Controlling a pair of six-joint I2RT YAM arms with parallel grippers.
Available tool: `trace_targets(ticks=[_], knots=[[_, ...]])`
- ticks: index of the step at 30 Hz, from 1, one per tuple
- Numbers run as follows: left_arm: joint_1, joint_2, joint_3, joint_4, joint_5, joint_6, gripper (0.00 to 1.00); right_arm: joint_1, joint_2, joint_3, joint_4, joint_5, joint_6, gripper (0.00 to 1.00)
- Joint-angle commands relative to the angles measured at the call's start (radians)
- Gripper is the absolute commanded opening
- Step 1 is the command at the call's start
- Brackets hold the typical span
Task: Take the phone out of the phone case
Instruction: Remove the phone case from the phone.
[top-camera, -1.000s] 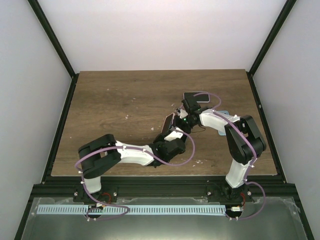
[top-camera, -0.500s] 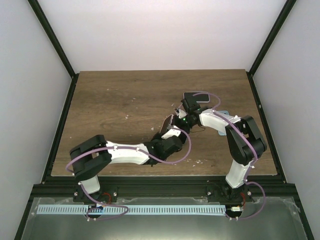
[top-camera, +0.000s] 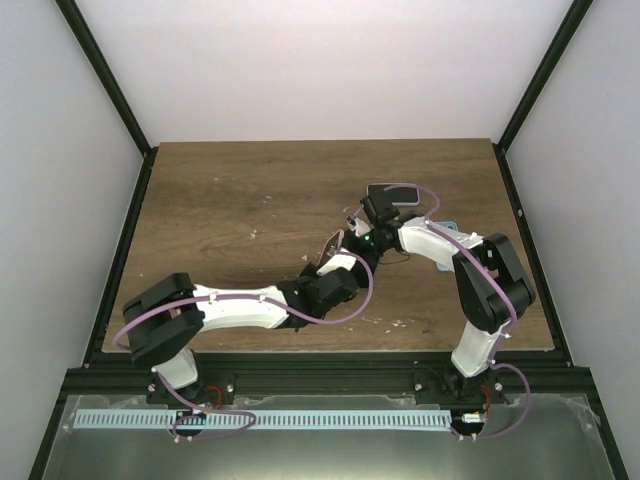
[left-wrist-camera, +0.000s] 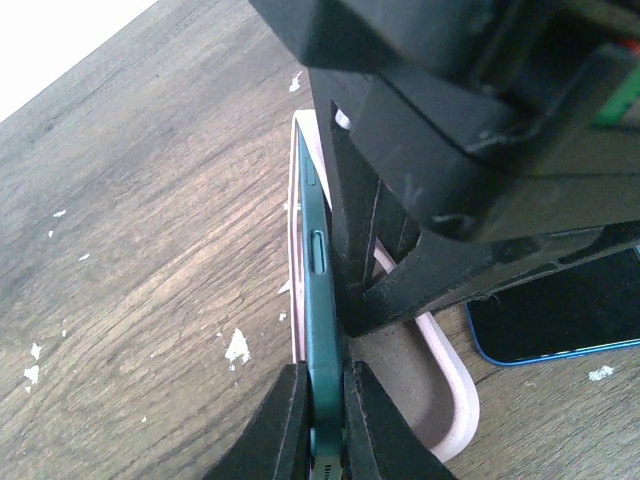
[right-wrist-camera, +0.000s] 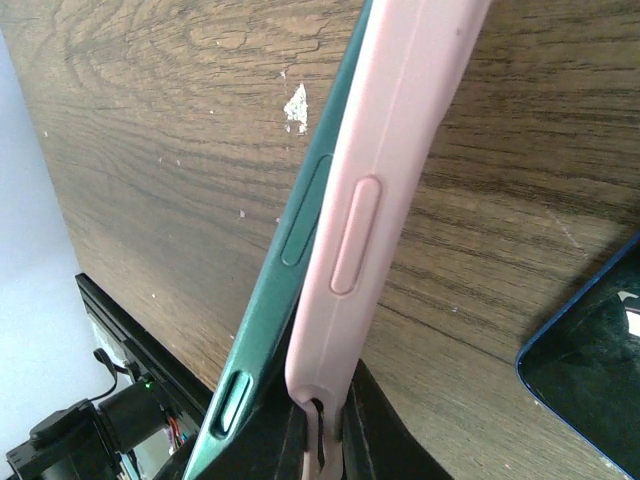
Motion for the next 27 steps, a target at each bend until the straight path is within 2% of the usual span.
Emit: trace_targets(ticks=[1, 5, 13, 27], knots=[[-0.007, -0.114, 0.038, 0.129, -0.052, -0.032, 0.0, -0.021, 0.03, 0.006, -0.012, 0.188, -0.052, 0.01], [0.009, -0.116, 0.06, 0.089, -0.005, -0.072, 0.0, -0.016, 0.026, 0.016, -0.012, 0.19, -0.086, 0.01], [0.023, -0.092, 0.024, 0.124, 0.0, -0.085, 0.0, 0.045, 0.006, 0.062, -0.028, 0.191, -0.2, 0.01], [0.03, -0.133, -0.029, 0.185, -0.014, -0.136, 0.0, 0.058, 0.024, 0.159, -0.065, 0.249, -0.378, 0.01]])
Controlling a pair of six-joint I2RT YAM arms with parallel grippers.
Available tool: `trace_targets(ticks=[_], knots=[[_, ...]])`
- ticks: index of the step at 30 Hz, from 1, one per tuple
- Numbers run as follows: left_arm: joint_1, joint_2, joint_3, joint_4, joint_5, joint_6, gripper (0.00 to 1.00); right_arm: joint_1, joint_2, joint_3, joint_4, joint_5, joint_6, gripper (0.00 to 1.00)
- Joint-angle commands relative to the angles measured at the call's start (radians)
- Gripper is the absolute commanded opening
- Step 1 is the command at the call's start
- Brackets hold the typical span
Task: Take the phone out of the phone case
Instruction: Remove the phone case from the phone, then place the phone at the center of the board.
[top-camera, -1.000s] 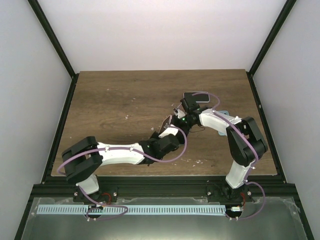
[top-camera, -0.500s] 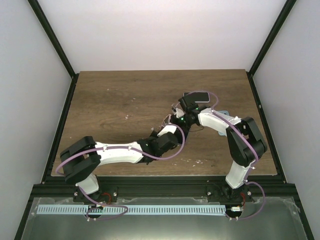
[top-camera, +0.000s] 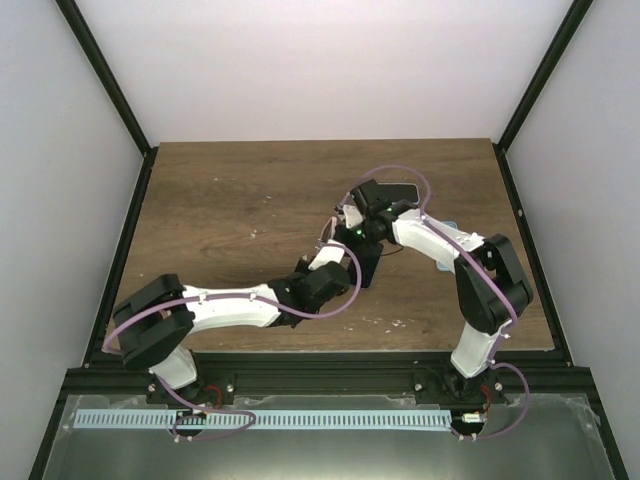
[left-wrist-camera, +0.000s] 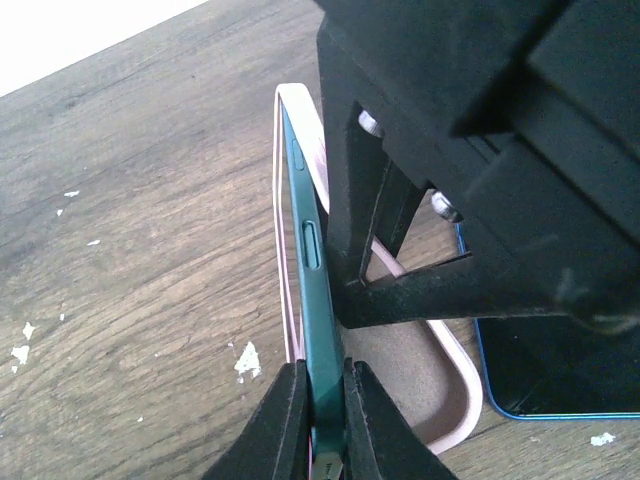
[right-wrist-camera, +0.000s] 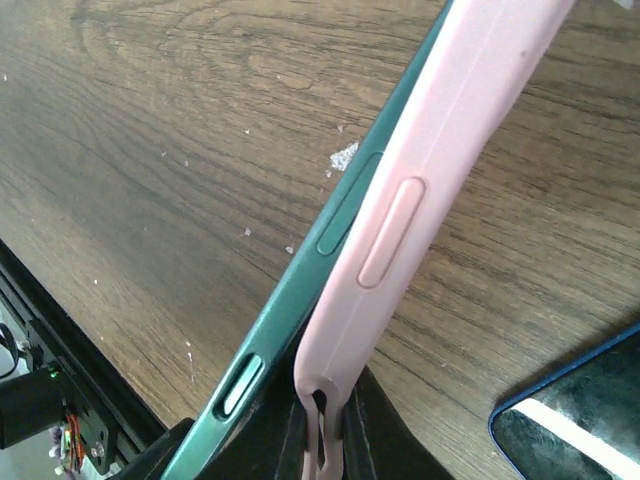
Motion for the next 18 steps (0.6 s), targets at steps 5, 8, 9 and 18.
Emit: trace_targets(ticks=[5, 8, 9, 18], knots=[[0.004, -0.138, -0.025, 0.145, -0.012, -0.073, 0.0, 0.018, 0.045, 0.076, 0.041, 0.119, -0.246, 0.01], [0.007, -0.161, -0.047, 0.148, -0.013, -0.086, 0.0, 0.018, 0.032, 0.096, 0.051, 0.14, -0.248, 0.01], [0.007, -0.166, -0.052, 0.148, -0.013, -0.088, 0.0, 0.016, 0.029, 0.1, 0.054, 0.14, -0.24, 0.01], [-0.013, -0.289, -0.114, 0.095, -0.031, -0.048, 0.0, -0.159, 0.071, 0.13, -0.013, 0.01, -0.099, 0.01]])
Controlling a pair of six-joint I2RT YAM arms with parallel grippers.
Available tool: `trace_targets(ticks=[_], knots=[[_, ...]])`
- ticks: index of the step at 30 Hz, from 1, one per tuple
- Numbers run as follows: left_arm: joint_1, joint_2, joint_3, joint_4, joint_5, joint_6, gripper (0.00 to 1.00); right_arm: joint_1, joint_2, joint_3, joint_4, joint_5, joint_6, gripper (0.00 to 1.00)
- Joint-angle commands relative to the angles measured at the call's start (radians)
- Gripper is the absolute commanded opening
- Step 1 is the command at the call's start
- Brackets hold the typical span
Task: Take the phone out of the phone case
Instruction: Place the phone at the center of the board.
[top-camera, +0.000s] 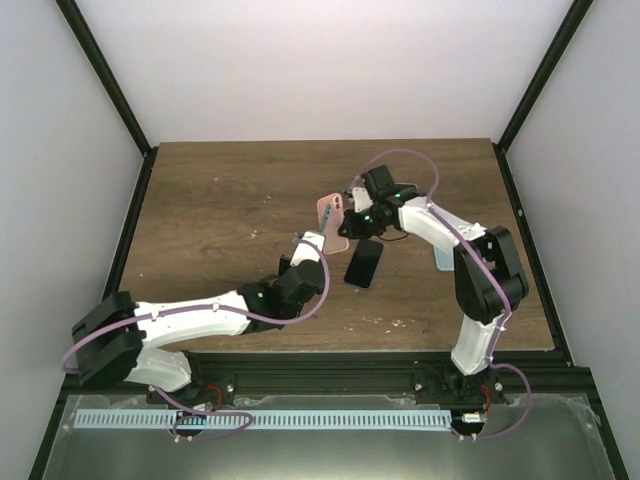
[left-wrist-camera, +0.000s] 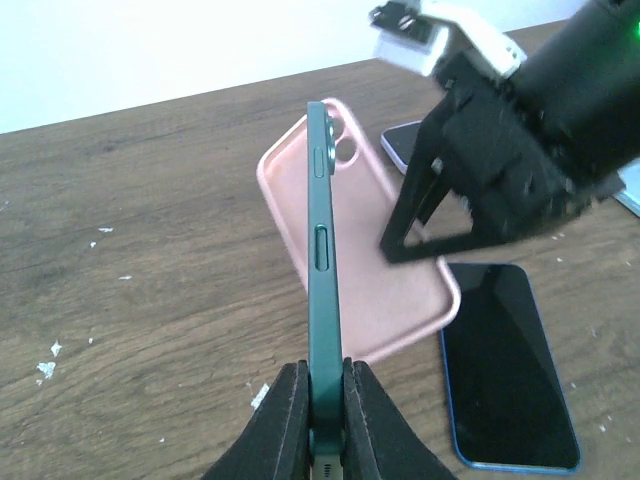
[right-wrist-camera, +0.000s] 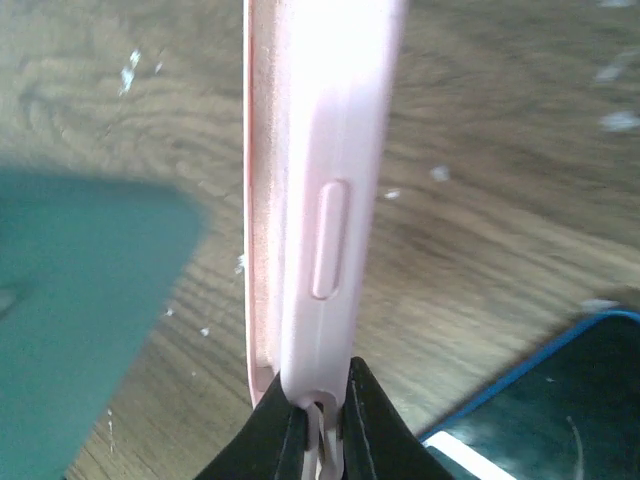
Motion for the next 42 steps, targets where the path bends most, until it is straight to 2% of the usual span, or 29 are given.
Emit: trace_targets(ticks=[1, 8, 12, 18, 25, 29, 30, 33, 39, 42], knots=[[-0.023, -0.088, -0.031, 0.008, -0.007, 0.044, 0.0, -0.132, 0.007, 0.021, 0.0, -0.095, 0.048, 0.01], [-0.06, -0.033, -0.005, -0.071, -0.053, 0.203, 0.0, -0.353, -0.158, -0.152, 0.118, -0.293, 0.017, 0.01], [-0.079, 0.062, -0.004, -0.042, -0.042, 0.386, 0.0, -0.479, -0.274, -0.25, 0.18, -0.423, -0.075, 0.01], [-0.091, 0.21, 0.035, -0.053, -0.161, 0.515, 0.0, -0.659, -0.503, -0.49, 0.375, -0.517, -0.133, 0.01], [-0.092, 0.431, 0.081, -0.012, -0.304, 0.625, 0.0, -0.707, -0.536, -0.49, 0.373, -0.573, -0.136, 0.01], [-0.093, 0.524, 0.133, -0.06, -0.34, 0.588, 0.01, -0.709, -0.523, -0.494, 0.366, -0.565, -0.143, 0.01], [-0.093, 0.542, 0.144, -0.079, -0.341, 0.568, 0.05, -0.709, -0.518, -0.494, 0.366, -0.567, -0.144, 0.01], [-0.094, 0.574, 0.175, -0.133, -0.343, 0.498, 0.26, -0.708, -0.504, -0.488, 0.361, -0.569, -0.145, 0.01], [-0.094, 0.536, 0.148, -0.134, -0.332, 0.428, 0.48, -0.71, -0.497, -0.436, 0.301, -0.496, -0.206, 0.01], [-0.094, 0.482, 0.132, -0.152, -0.281, 0.4, 0.61, -0.71, -0.496, -0.399, 0.248, -0.372, -0.256, 0.01]])
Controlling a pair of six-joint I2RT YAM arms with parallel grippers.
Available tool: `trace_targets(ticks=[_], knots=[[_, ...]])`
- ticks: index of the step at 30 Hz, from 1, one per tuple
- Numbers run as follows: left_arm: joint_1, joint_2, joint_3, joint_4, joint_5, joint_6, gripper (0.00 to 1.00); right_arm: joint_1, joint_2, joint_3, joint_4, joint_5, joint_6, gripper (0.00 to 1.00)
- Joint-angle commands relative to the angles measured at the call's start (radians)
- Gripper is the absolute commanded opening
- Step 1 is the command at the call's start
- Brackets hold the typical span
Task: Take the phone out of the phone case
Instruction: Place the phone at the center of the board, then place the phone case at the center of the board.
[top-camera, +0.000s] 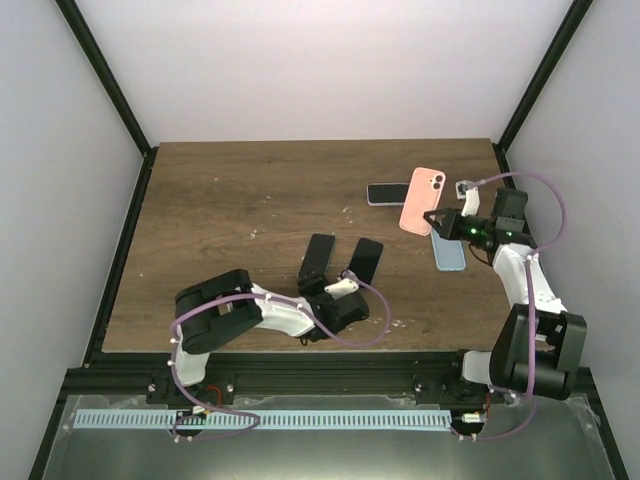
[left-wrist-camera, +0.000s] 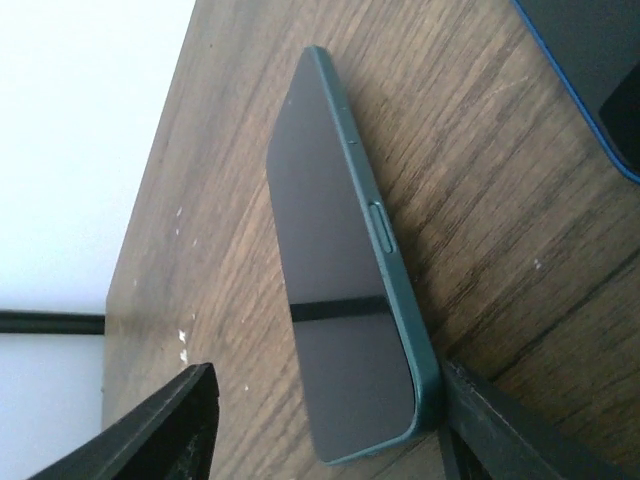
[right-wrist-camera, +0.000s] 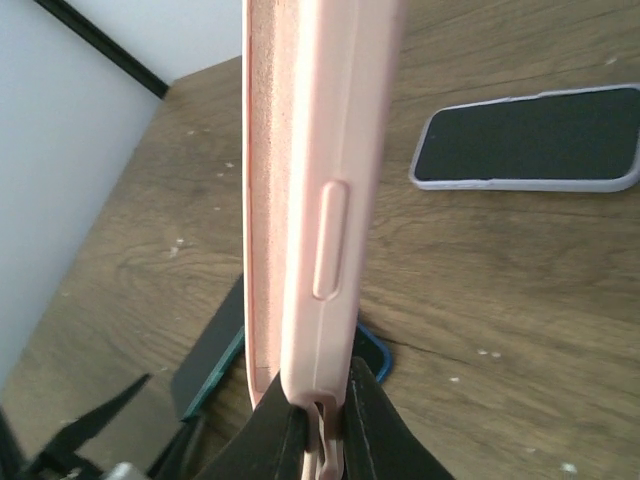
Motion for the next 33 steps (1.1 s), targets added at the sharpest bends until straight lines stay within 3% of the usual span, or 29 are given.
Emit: trace_targets(ticks=[1, 6, 15, 20, 33], knots=[[-0.005, -0.105, -0.021, -0.033, 0.076, -0.069, 0.64, -0.006, 0.016, 0.108, -0.089, 0.134, -0.126, 0.01], [-0.005, -0.236, -0.056, -0.105, 0.356, -0.132, 0.71, -0.006, 0.146, 0.256, -0.351, 0.201, -0.346, 0.01], [-0.005, -0.509, -0.174, -0.09, 0.579, -0.356, 0.73, -0.005, 0.483, 0.369, -0.692, 0.198, -0.478, 0.01], [-0.005, -0.619, -0.245, -0.057, 0.615, -0.408, 0.73, -0.005, 0.583, 0.384, -0.699, 0.157, -0.451, 0.01], [-0.005, -0.642, -0.269, -0.039, 0.618, -0.432, 0.73, -0.028, 0.718, 0.517, -0.718, 0.408, -0.434, 0.02]])
